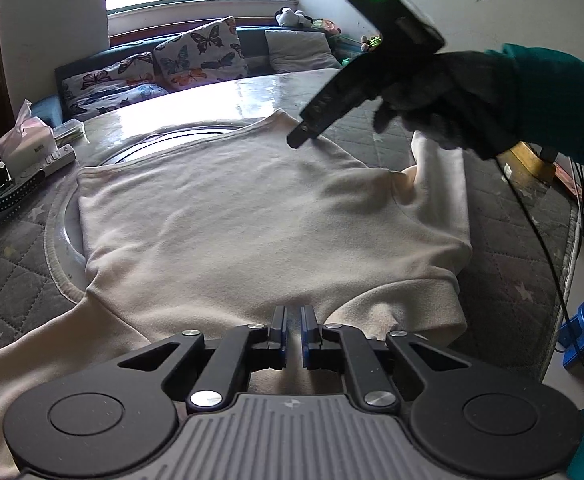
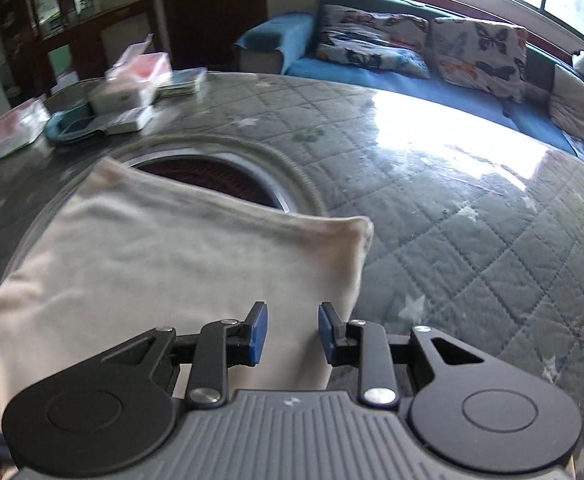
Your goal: Fold clothes
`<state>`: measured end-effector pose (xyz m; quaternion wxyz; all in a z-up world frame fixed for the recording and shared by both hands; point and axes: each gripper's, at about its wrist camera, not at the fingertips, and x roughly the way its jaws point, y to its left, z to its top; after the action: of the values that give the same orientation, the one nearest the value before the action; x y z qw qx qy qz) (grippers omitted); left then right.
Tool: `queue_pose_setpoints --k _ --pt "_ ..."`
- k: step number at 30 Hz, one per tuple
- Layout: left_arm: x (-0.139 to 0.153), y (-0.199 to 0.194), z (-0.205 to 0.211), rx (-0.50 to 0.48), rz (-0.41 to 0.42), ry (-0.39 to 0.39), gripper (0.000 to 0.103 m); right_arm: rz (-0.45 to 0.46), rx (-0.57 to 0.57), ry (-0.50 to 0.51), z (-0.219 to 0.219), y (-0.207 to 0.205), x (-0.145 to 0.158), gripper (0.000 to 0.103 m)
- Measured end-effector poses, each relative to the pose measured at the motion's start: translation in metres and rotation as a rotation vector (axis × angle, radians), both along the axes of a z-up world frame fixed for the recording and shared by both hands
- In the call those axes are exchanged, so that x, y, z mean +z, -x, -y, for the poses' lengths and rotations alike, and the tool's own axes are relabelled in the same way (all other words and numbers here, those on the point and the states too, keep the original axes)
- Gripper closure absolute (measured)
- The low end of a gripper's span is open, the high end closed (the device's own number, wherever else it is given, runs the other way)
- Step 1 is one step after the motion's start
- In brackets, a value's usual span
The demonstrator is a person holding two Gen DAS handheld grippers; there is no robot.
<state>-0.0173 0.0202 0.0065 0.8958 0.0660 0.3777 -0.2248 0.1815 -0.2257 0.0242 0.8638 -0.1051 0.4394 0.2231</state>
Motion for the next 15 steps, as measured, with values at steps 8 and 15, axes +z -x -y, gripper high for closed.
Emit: queue_pose_setpoints --k 8,15 --pt "-0.001 -0.001 -0.001 -0.015 0.001 0.0 0.095 0.038 -0.022 0.029 -0.007 -0.027 -0.008 0.075" --pt "0.009 -0.003 0.006 -0.033 0.008 0.006 0.095 0.065 -0.017 0.022 0.0 -0.022 0.008 0.069"
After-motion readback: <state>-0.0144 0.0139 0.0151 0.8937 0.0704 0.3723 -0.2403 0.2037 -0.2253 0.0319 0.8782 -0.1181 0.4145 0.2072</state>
